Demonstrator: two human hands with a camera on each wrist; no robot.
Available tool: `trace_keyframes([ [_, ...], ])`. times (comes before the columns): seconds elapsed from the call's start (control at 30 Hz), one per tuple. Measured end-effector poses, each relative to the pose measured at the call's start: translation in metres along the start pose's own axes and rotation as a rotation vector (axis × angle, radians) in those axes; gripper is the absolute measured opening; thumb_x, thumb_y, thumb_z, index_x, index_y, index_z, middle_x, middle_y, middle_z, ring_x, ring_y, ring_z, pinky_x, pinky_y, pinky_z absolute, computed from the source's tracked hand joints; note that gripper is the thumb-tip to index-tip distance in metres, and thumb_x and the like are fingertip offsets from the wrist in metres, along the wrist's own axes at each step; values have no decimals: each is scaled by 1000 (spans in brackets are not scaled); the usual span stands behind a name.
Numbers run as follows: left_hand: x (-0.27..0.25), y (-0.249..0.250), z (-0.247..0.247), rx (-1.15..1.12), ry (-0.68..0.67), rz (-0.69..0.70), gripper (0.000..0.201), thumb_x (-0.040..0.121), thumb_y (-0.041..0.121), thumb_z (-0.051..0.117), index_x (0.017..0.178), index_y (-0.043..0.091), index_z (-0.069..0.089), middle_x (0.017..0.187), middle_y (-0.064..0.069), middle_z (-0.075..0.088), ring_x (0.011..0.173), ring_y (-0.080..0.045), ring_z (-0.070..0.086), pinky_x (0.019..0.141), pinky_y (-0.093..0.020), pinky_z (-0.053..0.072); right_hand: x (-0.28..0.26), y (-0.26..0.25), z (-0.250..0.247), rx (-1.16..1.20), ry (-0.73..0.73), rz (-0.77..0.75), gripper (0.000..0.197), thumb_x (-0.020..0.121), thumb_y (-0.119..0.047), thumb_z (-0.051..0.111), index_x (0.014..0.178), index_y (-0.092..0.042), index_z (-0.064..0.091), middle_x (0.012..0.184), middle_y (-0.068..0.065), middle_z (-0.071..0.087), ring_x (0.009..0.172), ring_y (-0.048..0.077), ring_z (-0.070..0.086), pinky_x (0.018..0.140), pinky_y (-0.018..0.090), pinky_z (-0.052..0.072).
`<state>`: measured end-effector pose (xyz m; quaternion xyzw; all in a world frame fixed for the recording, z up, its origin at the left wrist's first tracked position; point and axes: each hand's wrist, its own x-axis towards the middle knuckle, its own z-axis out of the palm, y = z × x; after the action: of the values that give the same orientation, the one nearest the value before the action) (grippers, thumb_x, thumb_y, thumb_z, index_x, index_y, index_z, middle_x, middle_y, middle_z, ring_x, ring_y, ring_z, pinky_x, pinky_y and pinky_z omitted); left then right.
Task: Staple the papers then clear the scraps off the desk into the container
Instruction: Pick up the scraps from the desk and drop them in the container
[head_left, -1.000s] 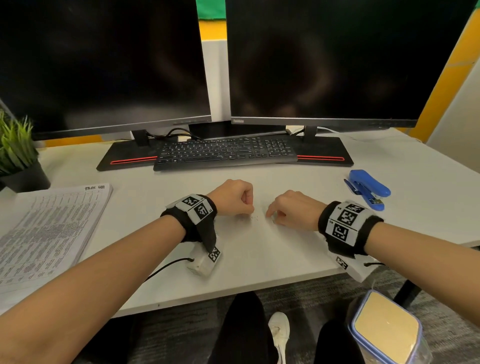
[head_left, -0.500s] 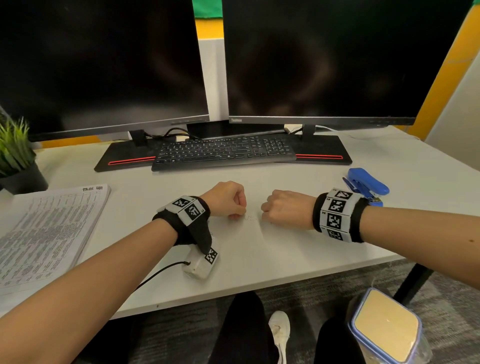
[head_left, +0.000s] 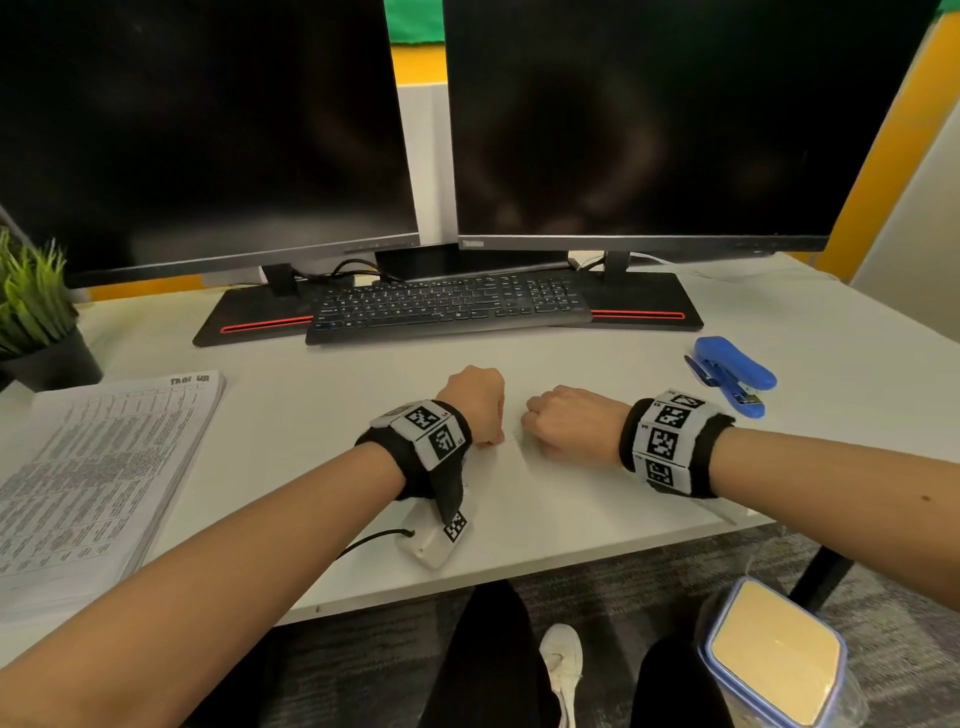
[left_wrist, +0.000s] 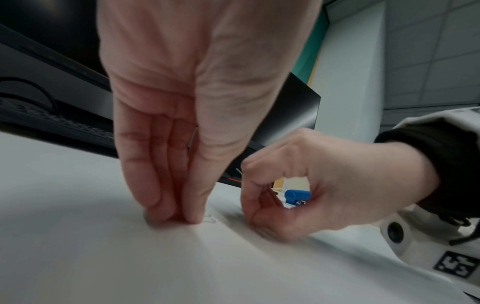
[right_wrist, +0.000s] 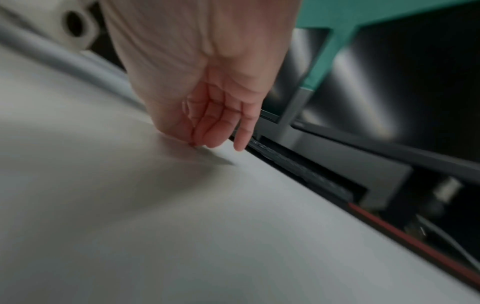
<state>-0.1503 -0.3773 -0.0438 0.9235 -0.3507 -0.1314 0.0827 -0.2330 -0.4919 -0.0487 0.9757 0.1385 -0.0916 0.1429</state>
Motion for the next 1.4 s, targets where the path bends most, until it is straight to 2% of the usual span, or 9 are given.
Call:
trace_keyframes([
  [0.13,3,6,-5,104,-65,-26,17,75,4,70,68,10,56,79,-9,62,97,-30,69,85,-36,58,-5,15,8,468,118,175,20,86,-12,48,93,-8,66,93,7,65,83,22,54,74,26,42],
  [0.23,6,7,-4,145,-82,-11,20,79,3,66,99,2,66,98,-15,67,103,-32,66,86,-35,56,-9,22,11,563,152,168,26,86,-11,50,102,-14,69,98,5,70,82,15,53,76,21,40],
  [0.43,7,3,0,190,-91,27,27,88,7,55,114,-1,59,122,-18,60,113,-34,59,89,-34,50,-9,13,9,273,53,-15,28,90,-9,44,108,-13,65,106,9,59,100,28,56,80,29,39],
  [0.53,6,0,0,199,-120,61,25,88,8,54,111,-2,59,119,-19,62,110,-34,60,85,-33,49,-7,0,0,28,13,-68,24,94,-7,39,110,-2,56,111,15,55,103,32,54,77,38,43],
  [0.77,6,-10,-6,108,-158,135,22,85,11,58,101,1,69,108,-13,72,93,-26,64,74,-26,45,-4,-18,-5,-102,7,-63,32,96,1,29,119,1,51,118,19,53,108,32,53,74,34,38],
  [0.9,3,-17,-9,-8,-117,166,23,86,12,58,101,-1,70,103,-11,73,81,-15,56,77,-26,47,-5,-8,-3,283,45,115,20,91,-9,40,98,-4,58,99,13,57,86,28,51,71,32,36],
  [1.07,-3,-15,-26,-118,-13,182,19,83,9,57,90,-1,71,61,6,61,52,-1,53,58,-17,43,-18,19,0,918,254,406,17,86,-10,55,93,-3,68,80,3,62,73,17,58,72,25,47],
  [1.23,-11,17,-39,-271,44,240,18,85,8,57,93,-2,70,74,-8,67,57,-11,56,56,-12,48,-58,37,-7,1497,452,541,13,90,-6,55,94,3,64,75,8,57,67,17,59,79,30,55],
  [1.4,-25,93,-35,-291,89,408,15,87,12,57,91,4,69,75,-4,67,57,-4,55,56,-11,46,-134,49,-3,1509,613,647,12,89,-10,57,93,-2,65,78,7,57,71,17,58,87,37,56],
])
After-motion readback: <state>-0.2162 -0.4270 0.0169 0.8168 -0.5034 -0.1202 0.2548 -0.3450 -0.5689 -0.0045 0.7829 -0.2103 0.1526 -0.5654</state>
